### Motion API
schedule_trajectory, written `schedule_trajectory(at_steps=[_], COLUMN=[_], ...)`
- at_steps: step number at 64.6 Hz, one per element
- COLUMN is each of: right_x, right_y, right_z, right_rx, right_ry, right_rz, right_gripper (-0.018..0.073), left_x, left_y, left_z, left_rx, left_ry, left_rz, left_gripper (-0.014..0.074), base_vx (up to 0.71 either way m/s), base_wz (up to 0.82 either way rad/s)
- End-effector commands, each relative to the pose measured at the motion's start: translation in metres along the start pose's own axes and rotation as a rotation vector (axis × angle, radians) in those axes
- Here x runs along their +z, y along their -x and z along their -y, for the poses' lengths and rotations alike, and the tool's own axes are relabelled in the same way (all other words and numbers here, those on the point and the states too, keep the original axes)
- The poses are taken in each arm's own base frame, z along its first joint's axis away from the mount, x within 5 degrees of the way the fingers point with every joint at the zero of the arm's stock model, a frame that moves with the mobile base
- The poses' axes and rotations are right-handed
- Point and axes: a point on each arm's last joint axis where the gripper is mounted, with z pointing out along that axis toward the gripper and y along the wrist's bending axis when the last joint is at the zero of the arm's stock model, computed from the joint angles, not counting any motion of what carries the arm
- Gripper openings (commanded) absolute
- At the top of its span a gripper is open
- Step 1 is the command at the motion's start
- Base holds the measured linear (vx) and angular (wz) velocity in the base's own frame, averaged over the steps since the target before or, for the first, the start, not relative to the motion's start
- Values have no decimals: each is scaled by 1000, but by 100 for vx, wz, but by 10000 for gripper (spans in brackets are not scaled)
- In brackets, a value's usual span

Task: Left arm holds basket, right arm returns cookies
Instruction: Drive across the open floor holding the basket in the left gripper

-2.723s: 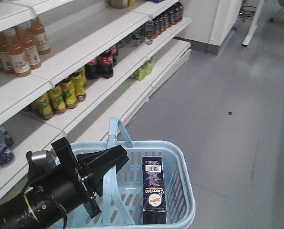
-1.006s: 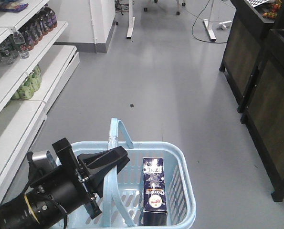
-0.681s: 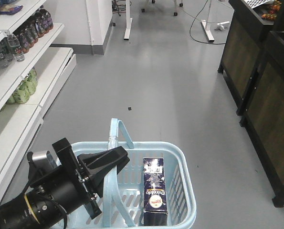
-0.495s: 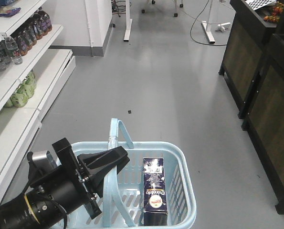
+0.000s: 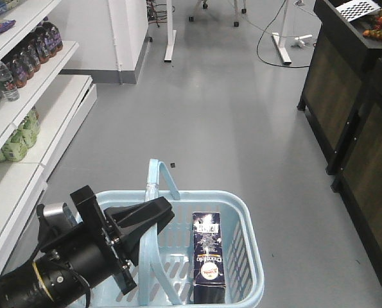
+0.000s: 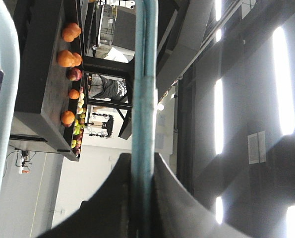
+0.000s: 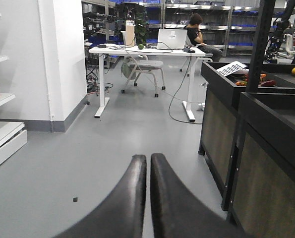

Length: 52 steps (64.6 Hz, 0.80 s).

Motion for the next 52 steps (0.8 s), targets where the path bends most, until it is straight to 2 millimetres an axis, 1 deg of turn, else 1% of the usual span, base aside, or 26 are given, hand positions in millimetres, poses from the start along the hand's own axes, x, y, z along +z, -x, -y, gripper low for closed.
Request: schedule_trajectory(at_steps=[1, 52], right_x=[0, 0], right_y=[1, 1], right_z=[1, 1], right_rx=[-6, -6], right_ry=[-12, -12], right_rz=[65, 65], right_gripper=[-10, -10], left_x=[-2, -2], left_y=[-11, -11], left_z=[38, 38], left_rx=[3, 3], left_ry=[-333, -333], left_rz=[-97, -97], left_gripper=[0, 0], base_vx=[32, 38], base_wz=[-2, -3])
